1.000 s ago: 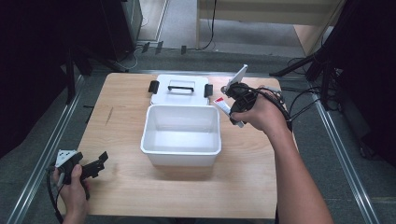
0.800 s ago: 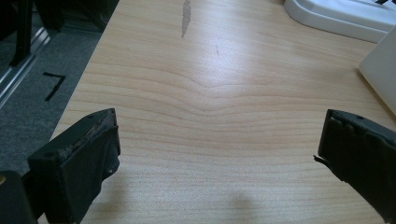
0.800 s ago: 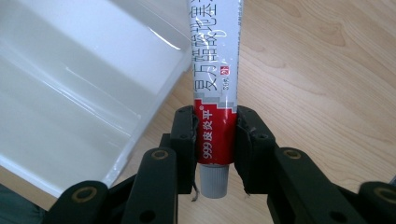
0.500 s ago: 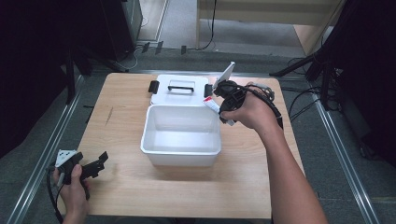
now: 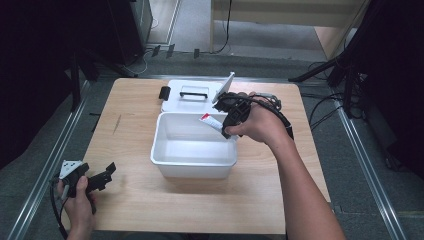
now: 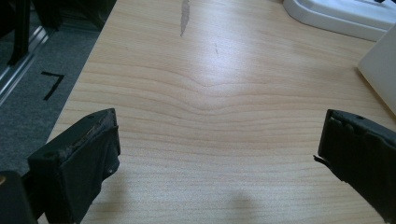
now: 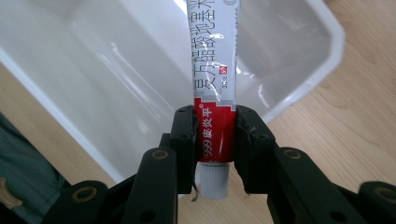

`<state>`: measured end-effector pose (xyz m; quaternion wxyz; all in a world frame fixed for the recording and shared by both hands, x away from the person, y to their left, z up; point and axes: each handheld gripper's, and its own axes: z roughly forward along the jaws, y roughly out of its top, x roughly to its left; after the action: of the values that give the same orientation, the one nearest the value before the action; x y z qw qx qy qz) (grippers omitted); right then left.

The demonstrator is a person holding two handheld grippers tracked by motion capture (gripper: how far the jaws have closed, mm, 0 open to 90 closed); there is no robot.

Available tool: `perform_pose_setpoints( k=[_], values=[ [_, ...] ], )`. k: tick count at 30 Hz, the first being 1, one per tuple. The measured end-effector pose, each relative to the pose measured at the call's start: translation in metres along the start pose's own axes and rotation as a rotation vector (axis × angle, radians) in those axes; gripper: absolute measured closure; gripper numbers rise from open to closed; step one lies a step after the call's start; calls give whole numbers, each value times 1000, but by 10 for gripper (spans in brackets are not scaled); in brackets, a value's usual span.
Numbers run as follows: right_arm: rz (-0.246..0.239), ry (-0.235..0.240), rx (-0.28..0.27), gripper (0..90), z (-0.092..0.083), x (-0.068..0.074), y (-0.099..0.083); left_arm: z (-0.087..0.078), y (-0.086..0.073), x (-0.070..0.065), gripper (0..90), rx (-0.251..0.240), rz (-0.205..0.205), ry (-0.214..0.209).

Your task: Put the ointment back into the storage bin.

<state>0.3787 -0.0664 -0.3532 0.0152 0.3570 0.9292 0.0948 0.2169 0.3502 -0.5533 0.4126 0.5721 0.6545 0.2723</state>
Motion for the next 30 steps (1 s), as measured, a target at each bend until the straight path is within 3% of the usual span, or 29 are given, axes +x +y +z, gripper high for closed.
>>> perform_pose_setpoints(
  k=[9, 14, 30],
  values=[
    [-101, 54, 17, 720, 12, 11, 3, 0, 0, 0, 0, 0, 0, -1],
    [-172, 85, 63, 720, 29, 20, 2, 0, 0, 0, 0, 0, 0, -2],
    [-263, 113, 117, 720, 42, 24, -9, 1, 0, 0, 0, -2, 1, -1]
  ],
)
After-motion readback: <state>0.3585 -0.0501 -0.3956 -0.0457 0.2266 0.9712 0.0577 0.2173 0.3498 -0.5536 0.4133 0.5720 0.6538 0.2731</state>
